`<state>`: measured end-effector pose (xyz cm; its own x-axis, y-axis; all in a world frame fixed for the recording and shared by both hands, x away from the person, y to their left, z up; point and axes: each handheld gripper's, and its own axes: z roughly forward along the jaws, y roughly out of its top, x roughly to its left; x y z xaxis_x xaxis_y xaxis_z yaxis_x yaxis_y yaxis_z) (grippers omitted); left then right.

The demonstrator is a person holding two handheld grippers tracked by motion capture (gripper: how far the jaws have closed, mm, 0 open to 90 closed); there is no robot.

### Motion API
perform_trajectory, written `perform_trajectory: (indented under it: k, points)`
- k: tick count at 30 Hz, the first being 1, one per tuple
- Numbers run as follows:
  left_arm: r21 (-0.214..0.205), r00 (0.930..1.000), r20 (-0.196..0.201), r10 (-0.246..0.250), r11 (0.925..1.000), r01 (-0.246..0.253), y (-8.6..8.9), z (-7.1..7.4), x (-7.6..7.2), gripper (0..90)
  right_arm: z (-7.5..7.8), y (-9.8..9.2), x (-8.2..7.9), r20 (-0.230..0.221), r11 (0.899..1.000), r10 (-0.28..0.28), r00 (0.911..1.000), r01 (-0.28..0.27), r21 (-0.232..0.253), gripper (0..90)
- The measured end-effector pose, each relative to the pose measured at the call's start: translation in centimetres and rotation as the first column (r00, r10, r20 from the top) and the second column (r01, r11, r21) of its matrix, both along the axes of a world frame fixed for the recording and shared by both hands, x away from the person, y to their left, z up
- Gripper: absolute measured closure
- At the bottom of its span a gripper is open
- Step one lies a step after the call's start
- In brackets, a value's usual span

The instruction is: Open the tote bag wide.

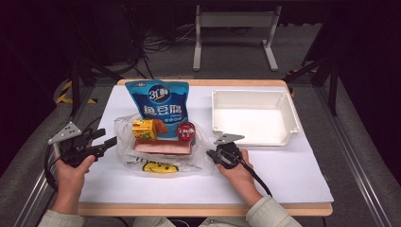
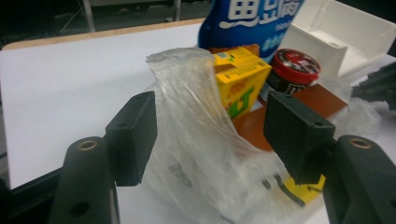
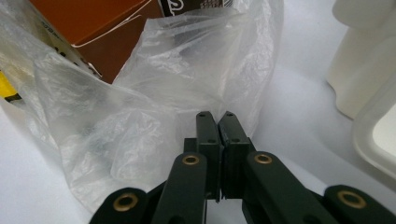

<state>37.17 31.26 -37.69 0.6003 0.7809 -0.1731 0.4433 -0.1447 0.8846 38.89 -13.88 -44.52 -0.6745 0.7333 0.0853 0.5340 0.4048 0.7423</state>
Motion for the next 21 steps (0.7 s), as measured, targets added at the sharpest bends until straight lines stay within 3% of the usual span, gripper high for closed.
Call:
perform_trajectory:
  k: [4, 6, 9, 11, 13, 15, 16, 18, 21]
  points:
    - [0.035, 0.9985, -0.054, -0.011, 0.9993, 0.013, -0.9, -1.1, 1.7, 48.4, 0.1, 0.0, 0.0, 0.008, 1.000, 0.005, 1.0000, -0.005, -0.001, 88.7]
    - [0.116, 0.9975, -0.070, -0.002, 0.9932, 0.010, -1.6, -1.7, 1.8, 68.3, 0.1, 0.0, -0.1, 0.009, 1.000, 0.008, 0.9999, -0.008, 0.000, 88.6]
    - [0.151, 0.9950, -0.099, -0.009, 0.9882, 0.024, -1.9, -2.3, 1.6, 89.5, 0.1, 0.1, -0.2, 0.009, 1.000, 0.013, 0.9999, -0.013, -0.001, 88.6]
    - [0.166, 0.9904, -0.138, -0.016, 0.9854, 0.039, -2.0, -3.1, 1.5, 90.0, 0.1, 0.1, -0.3, 0.010, 1.000, 0.016, 0.9998, -0.016, -0.002, 88.6]
    - [0.214, 0.9844, -0.176, -0.013, 0.9755, 0.051, -2.4, -4.1, 1.5, 90.0, 0.1, 0.1, -0.5, 0.005, 1.000, 0.019, 0.9998, -0.019, 0.000, 88.6]
    - [0.236, 0.9751, -0.220, -0.027, 0.9685, 0.080, -2.7, -5.2, 1.5, 90.0, 0.1, 0.0, -0.7, 0.006, 1.000, 0.023, 0.9997, -0.023, -0.003, 88.6]
    - [0.236, 0.9751, -0.220, -0.027, 0.9685, 0.080, -2.7, -5.2, 1.5, 90.0, 0.1, 0.0, -0.7, 0.006, 1.000, 0.023, 0.9997, -0.023, -0.003, 88.6]
    - [0.274, 0.9680, -0.247, -0.044, 0.9549, 0.114, -3.2, -6.0, 1.4, 90.0, 0.1, -0.1, -0.9, 0.002, 1.000, 0.025, 0.9997, -0.025, -0.002, 88.6]
    - [0.293, 0.9621, -0.268, -0.053, 0.9467, 0.133, -3.3, -6.5, 1.3, 90.0, 0.1, -0.3, -1.1, 0.000, 1.000, 0.029, 0.9996, -0.029, -0.002, 88.5]
